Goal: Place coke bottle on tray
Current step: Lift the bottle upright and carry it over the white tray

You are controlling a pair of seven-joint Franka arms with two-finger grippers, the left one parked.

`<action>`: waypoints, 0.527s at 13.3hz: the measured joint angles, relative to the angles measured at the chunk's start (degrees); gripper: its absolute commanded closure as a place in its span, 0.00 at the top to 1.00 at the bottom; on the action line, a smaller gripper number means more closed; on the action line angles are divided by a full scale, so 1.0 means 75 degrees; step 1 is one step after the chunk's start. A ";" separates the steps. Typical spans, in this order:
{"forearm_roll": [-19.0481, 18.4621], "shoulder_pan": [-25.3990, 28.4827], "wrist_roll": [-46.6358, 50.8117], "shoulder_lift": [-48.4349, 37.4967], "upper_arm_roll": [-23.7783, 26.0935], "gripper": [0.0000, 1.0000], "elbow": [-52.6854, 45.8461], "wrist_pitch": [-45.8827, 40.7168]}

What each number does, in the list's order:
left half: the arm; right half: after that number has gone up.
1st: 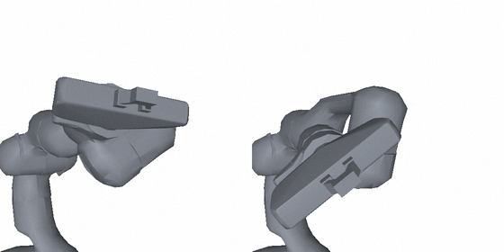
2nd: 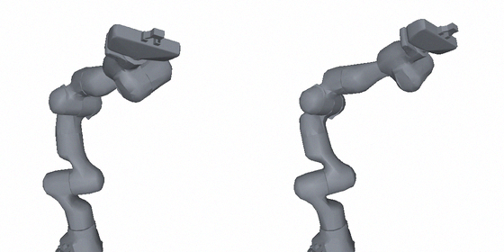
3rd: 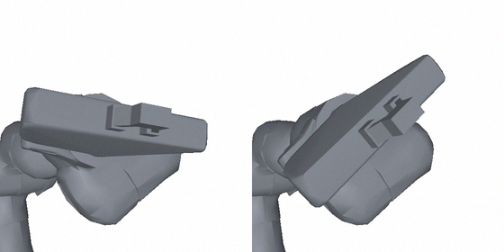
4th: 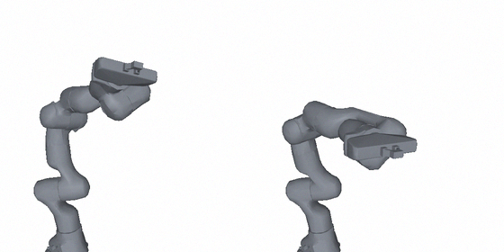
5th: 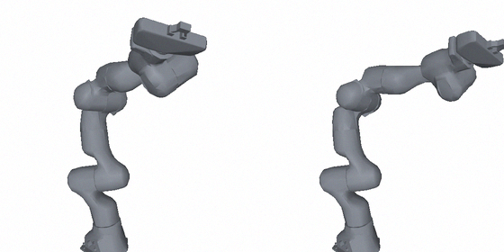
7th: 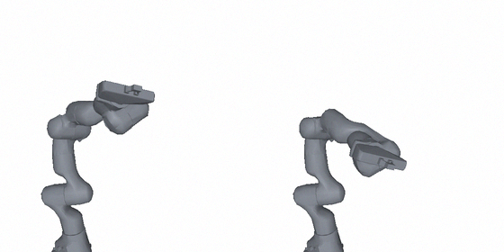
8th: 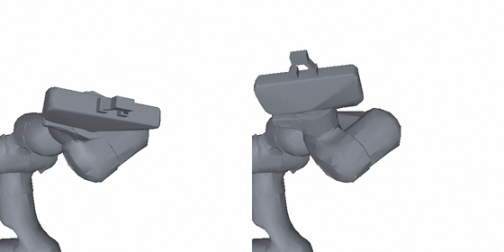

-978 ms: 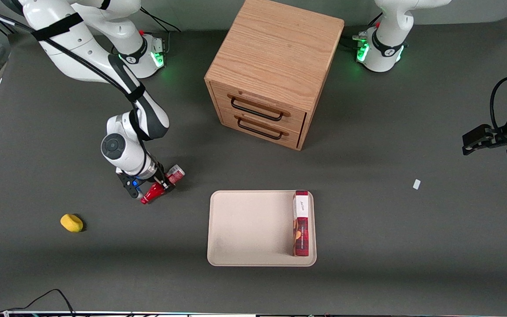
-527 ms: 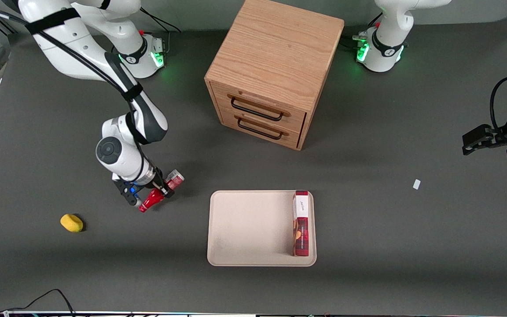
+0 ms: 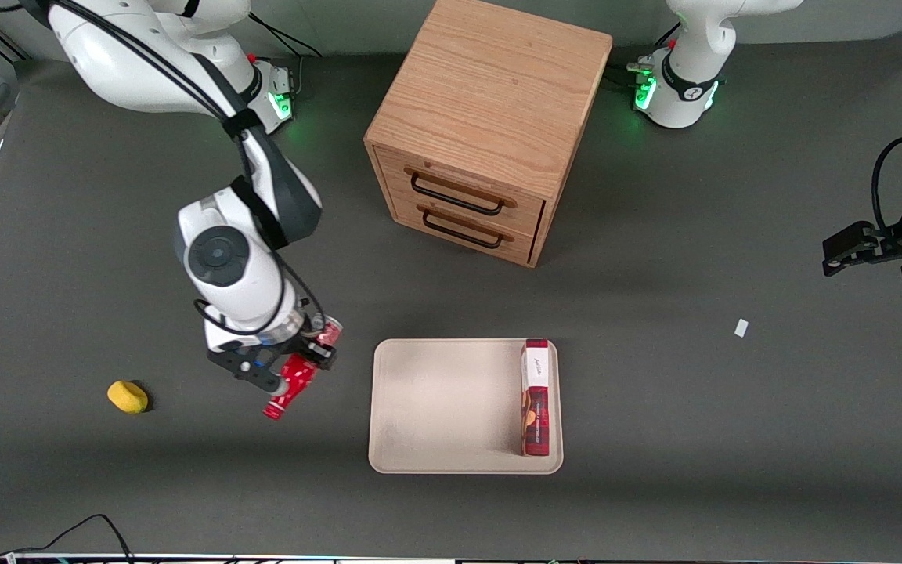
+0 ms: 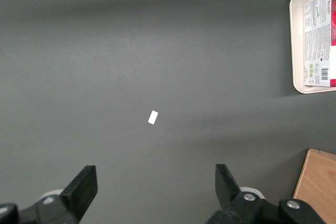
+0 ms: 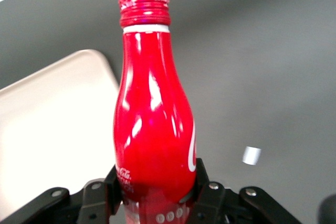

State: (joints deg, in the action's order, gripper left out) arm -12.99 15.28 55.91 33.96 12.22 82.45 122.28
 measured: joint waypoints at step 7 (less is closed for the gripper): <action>-0.0074 0.0338 -0.2669 0.2592 0.0022 0.00 -0.2416 0.0664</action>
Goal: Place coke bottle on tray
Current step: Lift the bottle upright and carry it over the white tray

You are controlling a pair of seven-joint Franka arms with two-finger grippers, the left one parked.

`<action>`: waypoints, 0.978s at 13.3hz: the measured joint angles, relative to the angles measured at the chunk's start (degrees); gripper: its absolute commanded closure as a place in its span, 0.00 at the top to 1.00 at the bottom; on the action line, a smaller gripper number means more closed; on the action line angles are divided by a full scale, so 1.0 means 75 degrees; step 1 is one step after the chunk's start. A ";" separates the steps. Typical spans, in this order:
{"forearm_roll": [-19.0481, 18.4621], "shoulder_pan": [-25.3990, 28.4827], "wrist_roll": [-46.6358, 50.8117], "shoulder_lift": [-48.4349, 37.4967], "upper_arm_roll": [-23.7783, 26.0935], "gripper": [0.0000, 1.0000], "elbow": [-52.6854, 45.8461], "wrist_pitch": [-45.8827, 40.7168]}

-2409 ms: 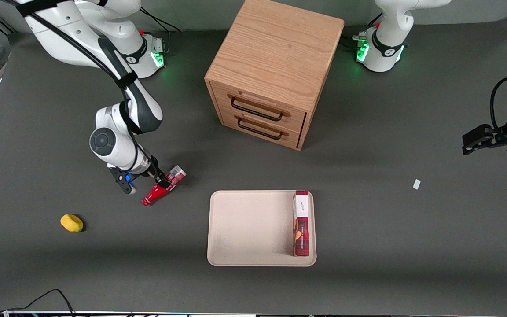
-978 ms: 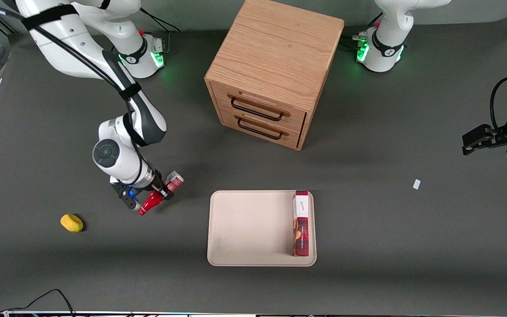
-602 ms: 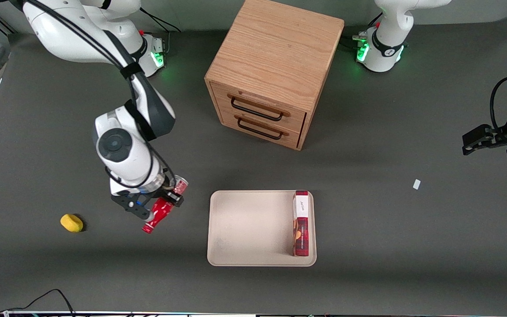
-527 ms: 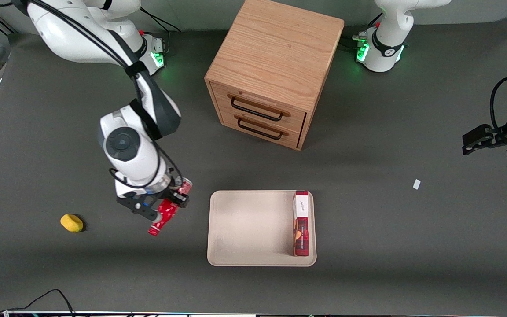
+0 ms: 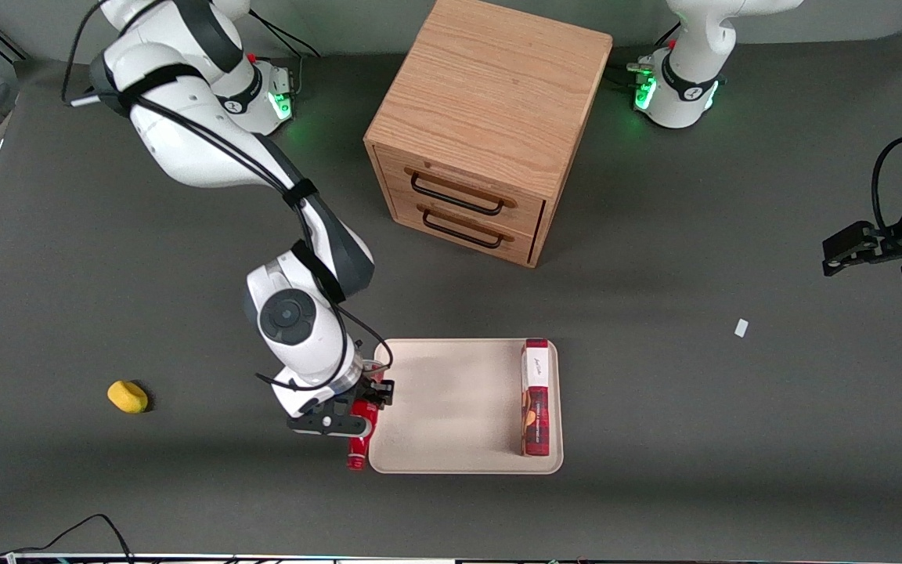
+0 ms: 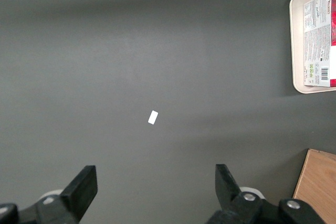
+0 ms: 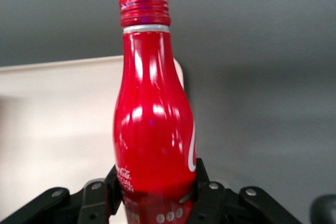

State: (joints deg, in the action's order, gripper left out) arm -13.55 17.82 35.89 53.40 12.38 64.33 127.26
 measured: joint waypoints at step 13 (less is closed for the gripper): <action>0.0249 0.0054 -0.0204 0.0938 0.0257 1.00 -0.0157 0.0566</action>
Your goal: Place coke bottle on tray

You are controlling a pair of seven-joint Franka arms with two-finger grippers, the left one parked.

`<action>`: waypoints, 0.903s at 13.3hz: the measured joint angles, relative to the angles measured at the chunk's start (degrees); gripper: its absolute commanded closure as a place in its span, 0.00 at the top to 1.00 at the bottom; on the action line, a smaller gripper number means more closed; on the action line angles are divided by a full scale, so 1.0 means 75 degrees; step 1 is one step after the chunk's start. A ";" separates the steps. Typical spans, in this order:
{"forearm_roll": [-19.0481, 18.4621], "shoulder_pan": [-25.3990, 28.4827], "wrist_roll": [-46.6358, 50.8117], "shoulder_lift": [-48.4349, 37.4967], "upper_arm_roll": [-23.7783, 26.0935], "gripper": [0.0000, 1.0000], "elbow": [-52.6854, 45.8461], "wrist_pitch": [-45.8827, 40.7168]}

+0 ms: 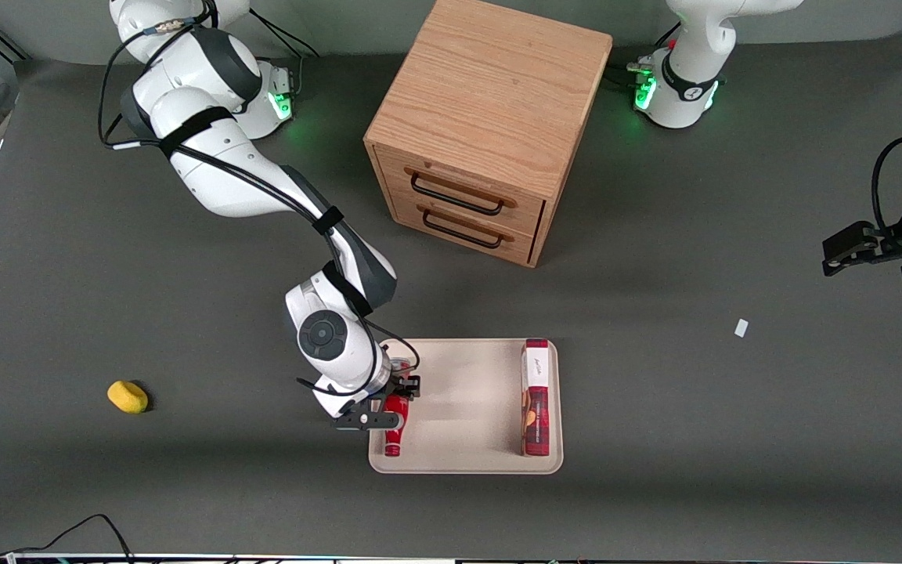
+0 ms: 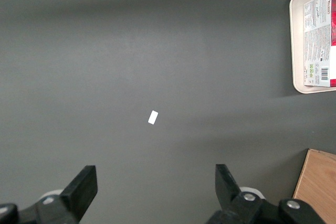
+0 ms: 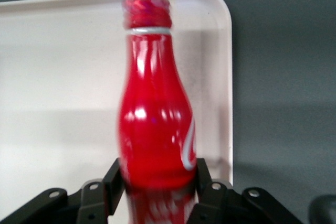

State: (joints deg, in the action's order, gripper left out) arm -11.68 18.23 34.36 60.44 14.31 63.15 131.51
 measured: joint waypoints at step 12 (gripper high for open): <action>0.0000 0.0001 -0.0038 0.0039 -0.0029 1.00 -0.0043 0.0368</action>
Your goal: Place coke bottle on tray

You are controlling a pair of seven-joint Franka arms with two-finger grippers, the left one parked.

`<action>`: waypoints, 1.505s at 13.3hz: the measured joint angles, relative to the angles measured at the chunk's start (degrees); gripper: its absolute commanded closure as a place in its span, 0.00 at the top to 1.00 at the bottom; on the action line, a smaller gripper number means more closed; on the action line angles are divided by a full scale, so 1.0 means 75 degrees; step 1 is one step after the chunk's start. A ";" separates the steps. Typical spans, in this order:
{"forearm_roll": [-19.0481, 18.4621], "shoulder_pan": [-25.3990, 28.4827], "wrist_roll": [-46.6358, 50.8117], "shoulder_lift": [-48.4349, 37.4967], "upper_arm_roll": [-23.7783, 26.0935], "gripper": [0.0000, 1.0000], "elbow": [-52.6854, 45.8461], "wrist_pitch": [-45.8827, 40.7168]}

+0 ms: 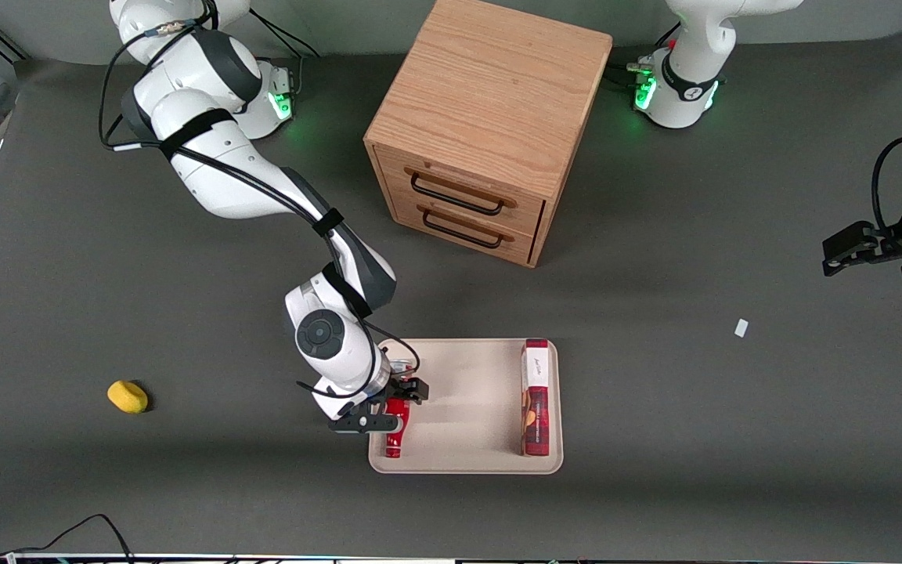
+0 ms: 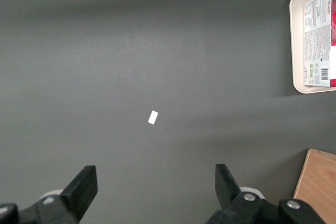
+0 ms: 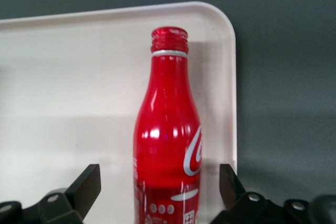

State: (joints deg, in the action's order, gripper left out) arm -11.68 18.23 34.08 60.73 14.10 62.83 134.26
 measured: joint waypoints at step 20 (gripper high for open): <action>0.1612 -0.3075 -0.2679 -0.8041 -0.0459 1.00 0.5296 -0.4093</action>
State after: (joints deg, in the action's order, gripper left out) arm 0.40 -4.83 13.99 0.42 10.66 102.55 103.57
